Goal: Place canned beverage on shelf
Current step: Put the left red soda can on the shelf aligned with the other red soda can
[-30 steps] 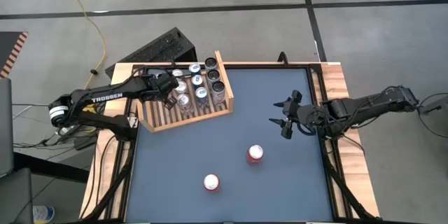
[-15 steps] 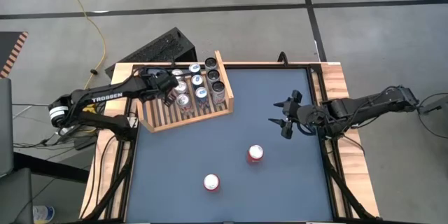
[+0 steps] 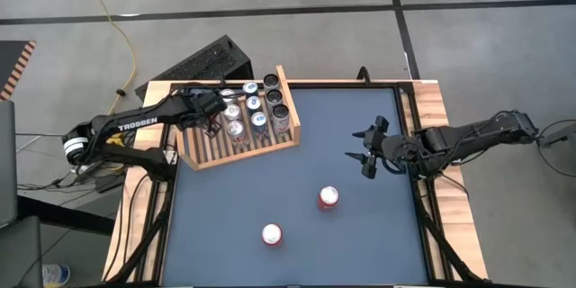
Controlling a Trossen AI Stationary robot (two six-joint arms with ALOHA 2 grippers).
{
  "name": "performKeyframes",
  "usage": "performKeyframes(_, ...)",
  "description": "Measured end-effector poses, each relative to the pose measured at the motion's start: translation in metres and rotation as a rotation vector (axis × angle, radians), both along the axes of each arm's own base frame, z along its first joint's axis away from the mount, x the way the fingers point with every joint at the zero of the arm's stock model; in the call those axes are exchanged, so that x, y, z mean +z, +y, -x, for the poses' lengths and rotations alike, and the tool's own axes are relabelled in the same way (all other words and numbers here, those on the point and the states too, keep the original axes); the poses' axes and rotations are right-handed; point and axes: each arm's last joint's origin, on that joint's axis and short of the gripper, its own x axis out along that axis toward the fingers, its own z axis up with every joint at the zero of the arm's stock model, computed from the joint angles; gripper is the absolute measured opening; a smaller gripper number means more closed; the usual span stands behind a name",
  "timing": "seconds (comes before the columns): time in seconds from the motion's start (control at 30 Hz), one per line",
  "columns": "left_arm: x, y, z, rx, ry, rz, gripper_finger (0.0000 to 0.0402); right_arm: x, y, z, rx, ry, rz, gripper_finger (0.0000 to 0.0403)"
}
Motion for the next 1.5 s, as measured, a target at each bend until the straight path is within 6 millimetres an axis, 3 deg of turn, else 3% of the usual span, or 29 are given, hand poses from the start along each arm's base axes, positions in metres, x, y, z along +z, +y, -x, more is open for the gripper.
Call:
performKeyframes(0.13, 0.002, -0.010, -0.003, -0.054, -0.088, 0.086, 0.0000, 0.000, 0.000, 0.000, -0.003, -0.004, -0.005, 0.0276)
performKeyframes(0.3, 0.010, -0.022, -0.005, -0.085, -0.145, 0.047, 0.0000, 0.000, 0.000, 0.000, -0.005, -0.008, -0.009, 0.0276)
performKeyframes(0.43, 0.022, -0.039, -0.009, -0.180, -0.322, 0.122, 0.0000, 0.003, 0.001, -0.002, -0.002, -0.047, -0.019, 0.0276)
performKeyframes(0.6, 0.059, -0.075, -0.014, -0.406, -0.654, 0.122, 0.0000, 0.021, 0.005, -0.009, 0.134, -0.159, -0.094, 0.0276)
performKeyframes(0.83, 0.113, -0.123, -0.014, -0.914, -1.105, 0.040, 0.0002, 0.055, 0.012, -0.021, 0.188, -0.230, -0.119, 0.0276)
performKeyframes(1.0, 0.135, -0.152, -0.021, -1.248, -1.315, 0.014, 0.0025, 0.061, 0.030, -0.039, 0.248, -0.095, -0.153, 0.0276)
performKeyframes(1.23, 0.136, -0.189, -0.038, -1.504, -1.363, -0.090, 0.0102, 0.064, 0.058, -0.060, 0.256, 0.139, -0.200, 0.0276)
performKeyframes(1.5, 0.124, -0.224, -0.068, -1.619, -1.474, -0.056, 0.0181, 0.083, 0.091, -0.078, 0.355, 0.148, -0.180, 0.0276)
